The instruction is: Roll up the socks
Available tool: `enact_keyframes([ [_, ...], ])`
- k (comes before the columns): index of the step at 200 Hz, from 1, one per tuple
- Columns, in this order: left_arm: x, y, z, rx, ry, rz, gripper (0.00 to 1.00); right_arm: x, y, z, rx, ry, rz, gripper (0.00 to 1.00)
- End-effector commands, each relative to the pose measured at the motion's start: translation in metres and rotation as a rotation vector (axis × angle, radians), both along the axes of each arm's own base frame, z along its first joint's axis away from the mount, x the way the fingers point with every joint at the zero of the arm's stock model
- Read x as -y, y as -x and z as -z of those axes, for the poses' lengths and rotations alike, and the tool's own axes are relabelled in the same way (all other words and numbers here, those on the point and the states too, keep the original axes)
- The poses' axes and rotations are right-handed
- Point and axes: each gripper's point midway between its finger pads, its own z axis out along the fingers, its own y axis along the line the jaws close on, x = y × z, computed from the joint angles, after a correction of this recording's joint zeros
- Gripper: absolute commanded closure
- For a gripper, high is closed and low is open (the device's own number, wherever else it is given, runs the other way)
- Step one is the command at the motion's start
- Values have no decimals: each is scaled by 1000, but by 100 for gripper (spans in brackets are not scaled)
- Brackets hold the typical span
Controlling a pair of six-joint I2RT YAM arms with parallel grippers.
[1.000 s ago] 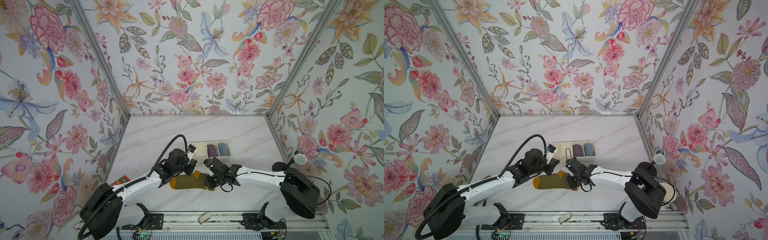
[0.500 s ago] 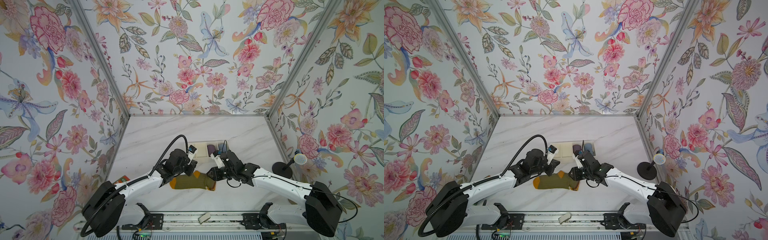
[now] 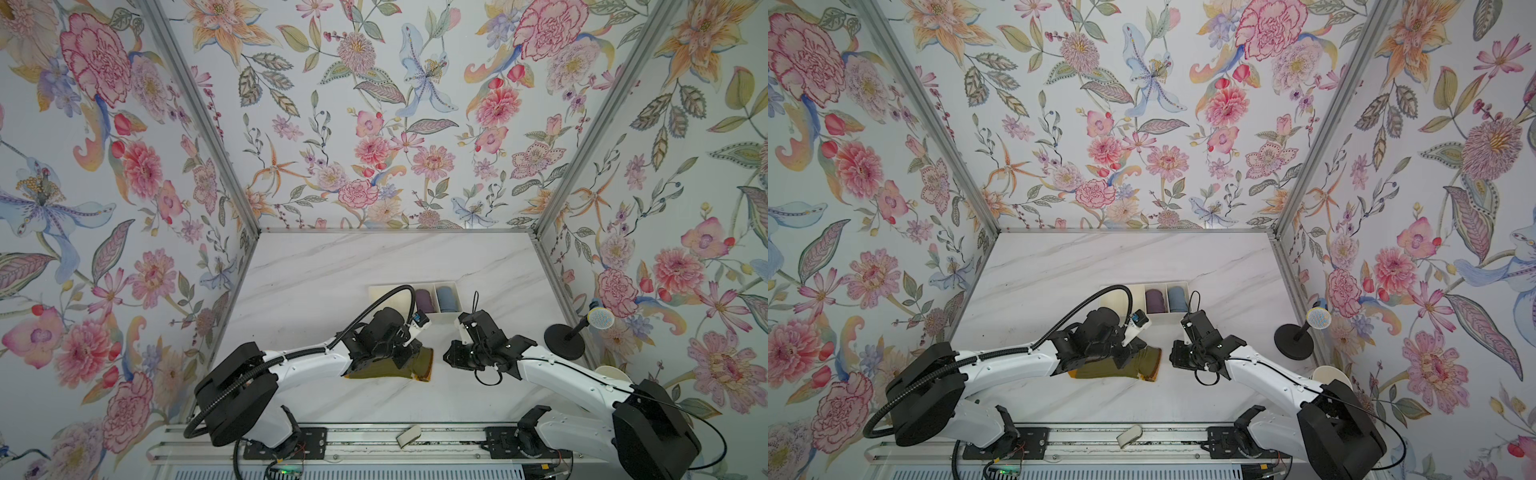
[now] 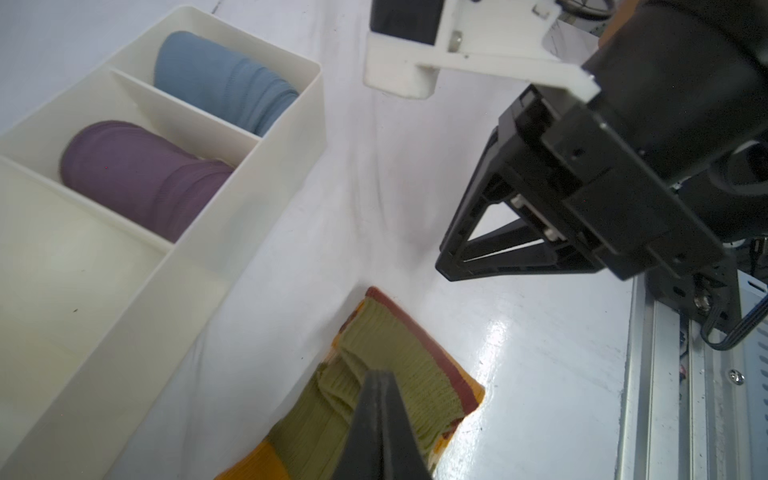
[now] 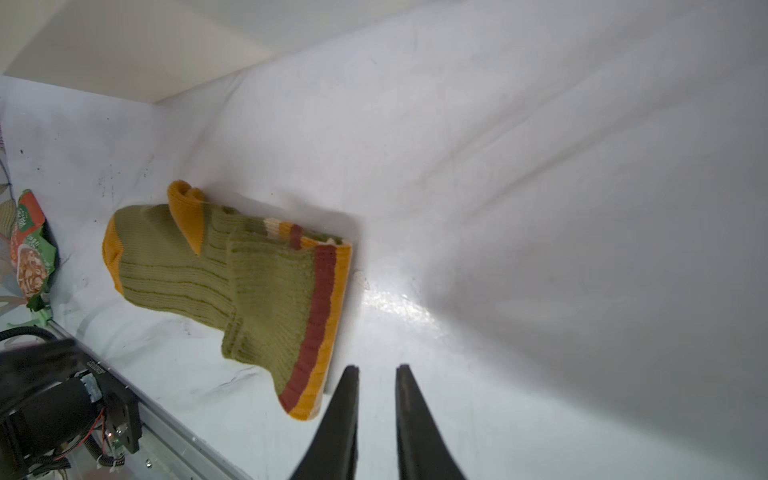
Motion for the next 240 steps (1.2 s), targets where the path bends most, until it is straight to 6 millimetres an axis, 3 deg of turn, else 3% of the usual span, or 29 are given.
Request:
enact_keyframes([
  [1,13,9,3,13,-33,58,100,10,5,10,-34,31,37,80],
  [43,14,5,-6,44,-27,48,100,11,-4,2,-5,42,65,79],
  [88,23,3,-33,88,-32,108,100,18,-19,-21,74,90,100,77],
  [133,28,5,-27,61,-26,137,100,19,-14,-13,45,108,90,76],
  [164,28,5,-25,61,-8,132,100,13,1,2,21,91,68,76],
  [172,28,4,-9,39,-41,131,100,12,5,5,11,82,66,76],
  [194,27,4,-1,28,-62,124,100,11,12,10,-8,79,53,76],
  [240,19,4,23,-1,-131,109,100,3,13,0,18,50,42,76],
])
